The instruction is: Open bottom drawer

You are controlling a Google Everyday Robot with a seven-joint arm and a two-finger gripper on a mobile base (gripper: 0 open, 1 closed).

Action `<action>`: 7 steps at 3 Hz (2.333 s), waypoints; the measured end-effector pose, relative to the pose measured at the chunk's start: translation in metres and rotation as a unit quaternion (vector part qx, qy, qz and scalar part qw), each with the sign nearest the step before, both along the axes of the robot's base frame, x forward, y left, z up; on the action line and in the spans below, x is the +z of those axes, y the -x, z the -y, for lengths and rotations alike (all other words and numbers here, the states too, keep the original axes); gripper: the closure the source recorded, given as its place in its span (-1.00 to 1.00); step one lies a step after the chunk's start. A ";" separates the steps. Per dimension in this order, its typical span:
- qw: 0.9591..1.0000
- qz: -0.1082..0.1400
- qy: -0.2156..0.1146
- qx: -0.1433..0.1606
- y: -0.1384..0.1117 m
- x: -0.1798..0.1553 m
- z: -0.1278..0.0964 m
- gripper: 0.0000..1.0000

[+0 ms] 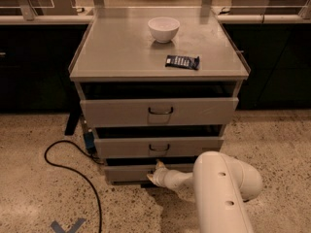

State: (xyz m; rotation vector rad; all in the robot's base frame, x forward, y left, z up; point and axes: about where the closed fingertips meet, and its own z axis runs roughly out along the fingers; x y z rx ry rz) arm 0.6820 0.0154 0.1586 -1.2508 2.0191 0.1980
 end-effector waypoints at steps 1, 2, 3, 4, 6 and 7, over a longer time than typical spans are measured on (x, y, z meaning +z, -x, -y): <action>1.000 0.000 0.000 0.000 0.000 0.000 0.000 0.77; 1.000 0.000 0.000 0.000 0.000 0.000 0.000 1.00; 1.000 0.000 0.000 0.000 0.000 0.008 0.000 1.00; 1.000 0.000 0.000 0.000 0.000 0.012 0.000 1.00; 1.000 0.021 -0.003 0.006 0.003 0.028 0.001 1.00; 0.996 0.082 -0.013 0.011 0.000 0.078 0.003 1.00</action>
Offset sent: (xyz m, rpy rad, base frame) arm 0.0000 0.0000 0.0000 0.0000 0.0000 0.0000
